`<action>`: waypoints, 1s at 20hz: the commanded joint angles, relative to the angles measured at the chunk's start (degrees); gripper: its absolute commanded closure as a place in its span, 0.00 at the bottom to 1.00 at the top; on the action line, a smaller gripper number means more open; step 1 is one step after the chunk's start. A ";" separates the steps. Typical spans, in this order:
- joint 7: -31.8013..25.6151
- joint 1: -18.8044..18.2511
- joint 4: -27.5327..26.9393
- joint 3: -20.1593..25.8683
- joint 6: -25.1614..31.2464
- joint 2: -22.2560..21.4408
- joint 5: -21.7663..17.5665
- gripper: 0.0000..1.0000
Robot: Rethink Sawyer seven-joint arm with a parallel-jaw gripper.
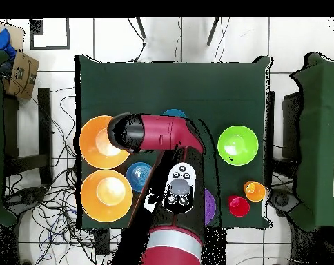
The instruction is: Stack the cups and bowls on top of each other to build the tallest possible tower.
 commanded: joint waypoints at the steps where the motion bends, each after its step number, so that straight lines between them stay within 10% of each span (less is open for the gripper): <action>1: 1.06 -4.30 10.25 3.58 0.80 -5.34 -0.25 1.00; 20: -8.92 -20.20 15.31 17.32 -1.84 -7.79 -0.67 1.00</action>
